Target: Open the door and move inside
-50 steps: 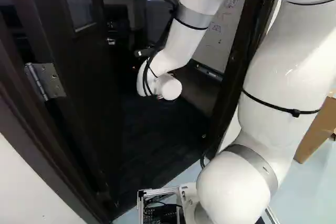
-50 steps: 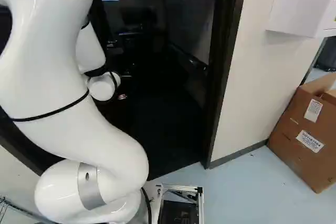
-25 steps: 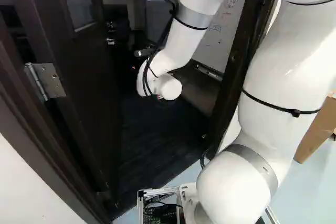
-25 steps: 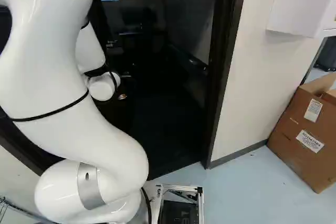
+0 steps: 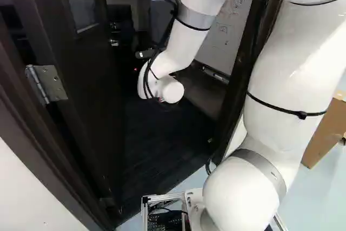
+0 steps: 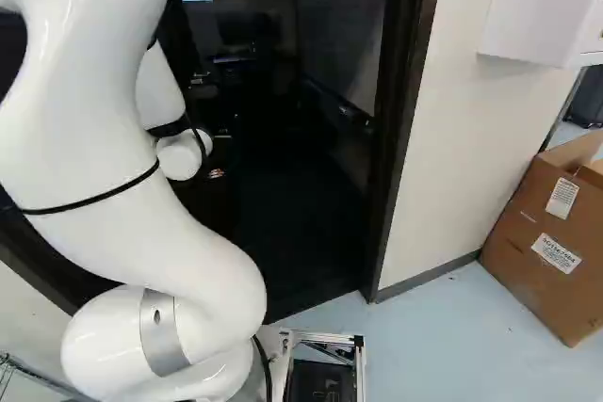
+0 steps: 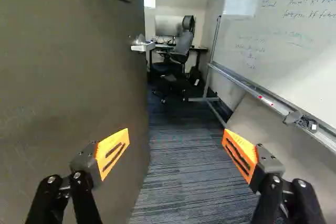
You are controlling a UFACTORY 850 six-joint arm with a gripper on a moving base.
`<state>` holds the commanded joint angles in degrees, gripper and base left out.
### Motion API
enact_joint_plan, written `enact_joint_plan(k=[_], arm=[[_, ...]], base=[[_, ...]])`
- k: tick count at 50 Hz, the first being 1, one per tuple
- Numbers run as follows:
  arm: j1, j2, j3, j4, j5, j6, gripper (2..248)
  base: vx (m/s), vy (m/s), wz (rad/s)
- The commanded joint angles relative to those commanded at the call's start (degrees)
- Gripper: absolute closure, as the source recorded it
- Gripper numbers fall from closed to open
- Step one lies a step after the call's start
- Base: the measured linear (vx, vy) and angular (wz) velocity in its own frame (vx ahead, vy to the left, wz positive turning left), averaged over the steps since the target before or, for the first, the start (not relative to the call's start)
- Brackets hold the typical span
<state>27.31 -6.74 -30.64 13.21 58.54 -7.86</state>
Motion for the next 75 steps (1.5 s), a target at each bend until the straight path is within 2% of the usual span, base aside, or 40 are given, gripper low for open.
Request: enact_joint_plan(k=[75], arm=[[9.4, -7.3, -8.2, 9.8, 0.0, 0.0, 3]], base=[[0.0, 0.0, 0.0]])
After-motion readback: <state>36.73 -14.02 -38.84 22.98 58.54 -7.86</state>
